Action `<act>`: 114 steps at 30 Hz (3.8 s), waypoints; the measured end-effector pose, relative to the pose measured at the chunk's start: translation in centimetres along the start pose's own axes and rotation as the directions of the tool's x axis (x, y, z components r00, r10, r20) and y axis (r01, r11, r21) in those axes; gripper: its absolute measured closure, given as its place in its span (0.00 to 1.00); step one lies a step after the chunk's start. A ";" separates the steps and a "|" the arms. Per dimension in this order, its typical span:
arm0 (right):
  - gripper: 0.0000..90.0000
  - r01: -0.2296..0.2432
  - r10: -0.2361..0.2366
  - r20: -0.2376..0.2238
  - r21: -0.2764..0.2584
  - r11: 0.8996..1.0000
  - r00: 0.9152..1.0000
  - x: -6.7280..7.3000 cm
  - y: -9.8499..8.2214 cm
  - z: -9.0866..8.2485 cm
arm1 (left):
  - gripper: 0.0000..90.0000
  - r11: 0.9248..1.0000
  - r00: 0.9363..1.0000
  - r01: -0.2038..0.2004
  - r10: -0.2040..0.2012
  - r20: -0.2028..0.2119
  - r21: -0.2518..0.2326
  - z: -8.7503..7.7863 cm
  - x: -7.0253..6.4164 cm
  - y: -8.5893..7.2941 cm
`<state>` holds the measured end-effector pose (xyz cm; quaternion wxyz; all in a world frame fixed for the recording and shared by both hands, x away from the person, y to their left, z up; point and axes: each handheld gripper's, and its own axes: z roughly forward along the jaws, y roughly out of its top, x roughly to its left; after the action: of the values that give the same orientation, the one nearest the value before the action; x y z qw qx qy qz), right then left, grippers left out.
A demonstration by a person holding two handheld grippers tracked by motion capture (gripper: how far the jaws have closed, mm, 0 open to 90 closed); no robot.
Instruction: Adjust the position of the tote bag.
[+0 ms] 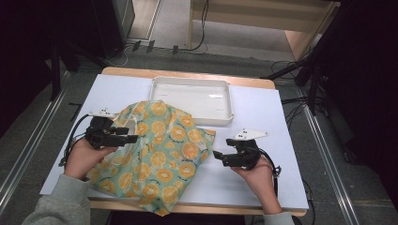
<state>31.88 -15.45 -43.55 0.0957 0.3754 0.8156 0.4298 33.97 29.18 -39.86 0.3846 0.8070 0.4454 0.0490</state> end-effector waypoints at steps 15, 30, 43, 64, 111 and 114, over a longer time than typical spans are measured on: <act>0.33 0.023 -0.023 0.014 0.002 1.000 1.000 0.2 0.1 0.1 | 0.41 1.000 1.000 -0.011 0.011 -0.025 0.004 -0.3 0.3 -0.1; 0.33 0.021 -0.022 0.017 0.008 1.000 1.000 0.2 0.1 0.2 | 0.39 1.000 0.999 0.006 -0.005 -0.045 0.011 -0.4 0.7 -0.1; 0.33 0.043 -0.043 0.053 0.012 0.999 0.998 0.4 0.0 0.4 | 0.38 0.999 0.999 0.003 -0.001 -0.040 0.042 1.6 0.8 0.8; 0.33 0.055 -0.056 0.055 0.012 0.998 0.997 0.6 0.1 0.7 | 0.26 0.996 0.998 0.045 -0.041 -0.048 0.081 4.2 1.4 1.7; 0.36 0.051 -0.051 0.065 0.001 0.999 0.997 0.5 0.2 0.5 | 1.00 0.997 0.999 -0.053 0.053 0.012 0.049 2.5 -1.0 2.7; 0.37 0.043 -0.043 0.058 -0.007 0.999 0.997 0.5 0.2 0.3 | 1.00 0.997 0.997 -0.068 0.067 0.028 0.029 1.9 -1.9 3.5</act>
<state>31.81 -14.84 -43.47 0.1298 0.3695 0.8187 0.4198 35.98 25.59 -38.38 0.3766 0.8279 0.4133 0.0446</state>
